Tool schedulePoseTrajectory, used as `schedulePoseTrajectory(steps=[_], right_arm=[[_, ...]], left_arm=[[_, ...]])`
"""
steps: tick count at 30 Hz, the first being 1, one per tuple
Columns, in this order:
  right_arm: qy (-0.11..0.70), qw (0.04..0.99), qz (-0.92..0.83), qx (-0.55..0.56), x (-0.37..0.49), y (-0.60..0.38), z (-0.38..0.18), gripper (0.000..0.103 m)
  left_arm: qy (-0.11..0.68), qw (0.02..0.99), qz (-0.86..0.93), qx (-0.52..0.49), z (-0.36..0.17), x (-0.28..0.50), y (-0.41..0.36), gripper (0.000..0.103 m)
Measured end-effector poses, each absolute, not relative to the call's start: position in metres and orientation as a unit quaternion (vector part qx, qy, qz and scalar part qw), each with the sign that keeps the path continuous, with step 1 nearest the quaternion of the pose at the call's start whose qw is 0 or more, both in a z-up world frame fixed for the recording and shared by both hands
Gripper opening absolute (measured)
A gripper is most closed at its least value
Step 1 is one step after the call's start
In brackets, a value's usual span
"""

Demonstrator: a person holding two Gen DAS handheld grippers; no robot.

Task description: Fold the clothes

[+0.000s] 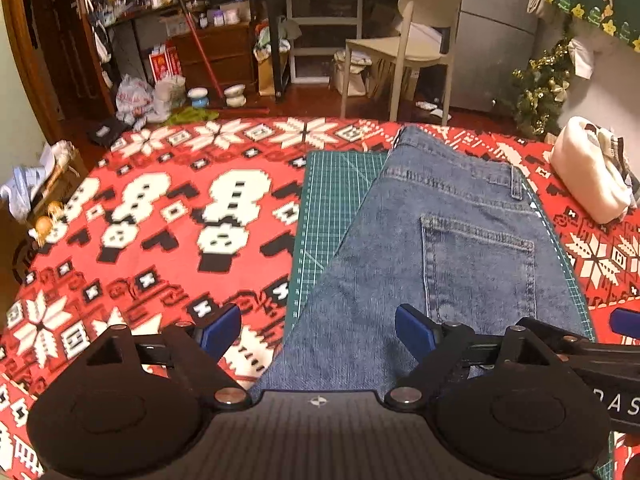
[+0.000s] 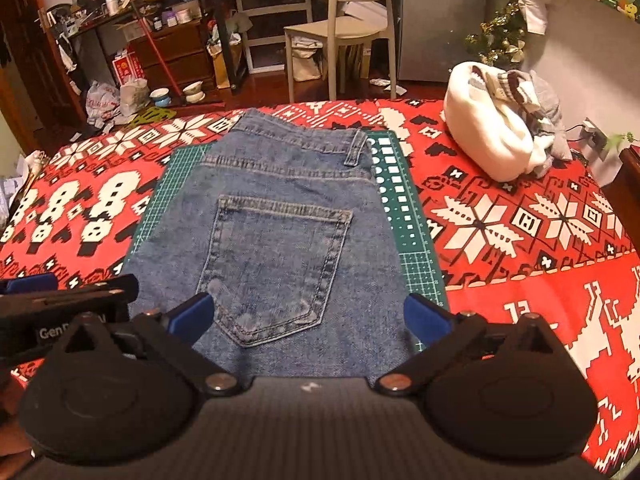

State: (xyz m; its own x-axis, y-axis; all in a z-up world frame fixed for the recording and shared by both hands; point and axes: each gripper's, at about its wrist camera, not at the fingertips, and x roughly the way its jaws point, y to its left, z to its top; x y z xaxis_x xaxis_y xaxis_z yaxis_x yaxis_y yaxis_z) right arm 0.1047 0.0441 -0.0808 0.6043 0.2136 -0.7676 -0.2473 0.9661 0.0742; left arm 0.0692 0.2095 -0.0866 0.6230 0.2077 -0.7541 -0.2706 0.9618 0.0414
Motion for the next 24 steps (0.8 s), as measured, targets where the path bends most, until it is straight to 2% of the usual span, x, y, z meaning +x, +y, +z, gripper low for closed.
schedulePoseTrajectory(steps=[8,13,24], right_arm=[[0.378,0.917,0.125,-0.029,0.094,0.046,-0.076,0.102],[0.357,0.927,0.113,-0.003,0.088,0.045,-0.078,0.102],[0.371,0.918,0.138,0.0,0.091,0.045,-0.08,0.102]], left_arm=[[0.405,0.904,0.122,-0.063,-0.086,0.072,0.215,0.083],[0.402,0.904,0.114,-0.089,-0.087,0.075,0.221,0.069],[0.392,0.906,0.119,-0.103,-0.091,0.075,0.222,0.063]])
